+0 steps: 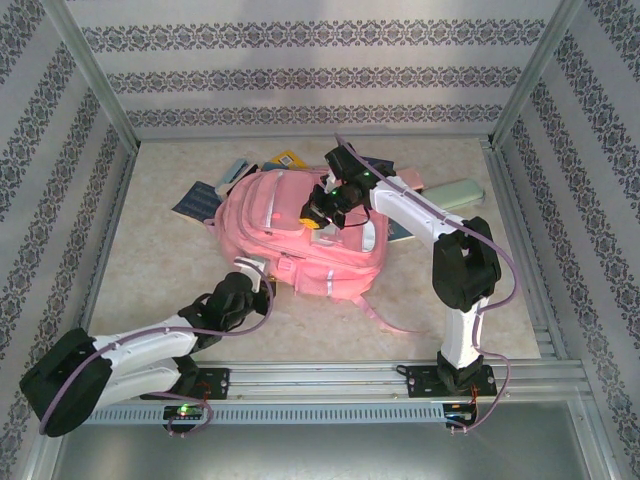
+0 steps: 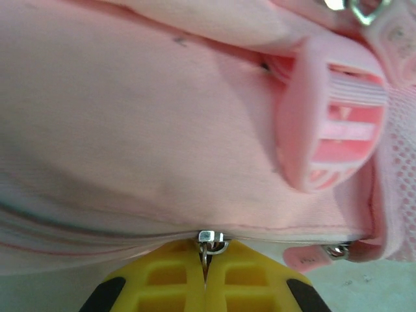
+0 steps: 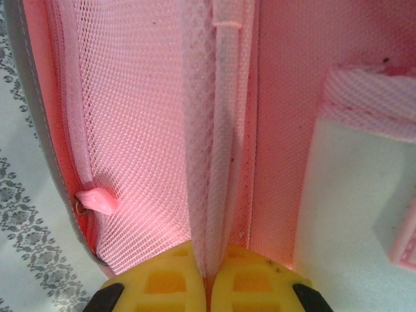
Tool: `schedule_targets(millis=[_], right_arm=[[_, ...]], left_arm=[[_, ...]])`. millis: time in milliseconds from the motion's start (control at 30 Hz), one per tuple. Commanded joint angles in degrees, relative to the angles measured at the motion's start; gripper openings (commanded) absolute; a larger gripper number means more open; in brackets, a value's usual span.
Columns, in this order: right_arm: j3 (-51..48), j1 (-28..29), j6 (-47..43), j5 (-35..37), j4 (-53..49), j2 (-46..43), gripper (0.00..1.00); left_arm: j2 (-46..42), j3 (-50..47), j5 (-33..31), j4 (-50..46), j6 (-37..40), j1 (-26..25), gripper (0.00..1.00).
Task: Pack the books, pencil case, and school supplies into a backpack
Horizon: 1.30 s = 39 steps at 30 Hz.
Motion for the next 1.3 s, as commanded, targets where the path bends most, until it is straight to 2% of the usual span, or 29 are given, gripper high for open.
schedule_targets(millis=[0,167,367,667,967,1167,1267], right_arm=[[3.5,0.3,-5.8,2.2,-5.8,-2.7,0.0],[8.6,1.5,-12.8,6.4,-14.1,-0.8,0.0],[13.7,3.2,-20.2,11.2,-22.0,1.6,0.0],[16.3,5.9,-27.4,17.6,-25.5,1.1,0.0],[16.1,6.9,-33.7,22.6,-26.9,-2.1,0.0],[14.5,9.5,-38.6,26.7,-27.5,-4.2,0.0],[13.0,9.8,-40.6,31.5,-28.1,-5.9,0.0]], left_arm=[[-1.7,0.2,-2.4,-3.3,-1.4,2.5,0.0],[-4.5,-0.1,-2.9,-6.3,-4.8,6.8,0.0],[-6.6,1.7,-1.4,-11.7,-3.8,10.4,0.0],[-10.7,6.0,3.1,-20.2,-2.4,14.1,0.0],[-10.7,15.7,-0.3,-38.2,-0.5,18.4,0.0],[-12.5,16.8,-1.4,-41.3,-1.6,20.7,0.0],[-13.0,18.3,3.1,-42.2,0.4,20.9,0.0]])
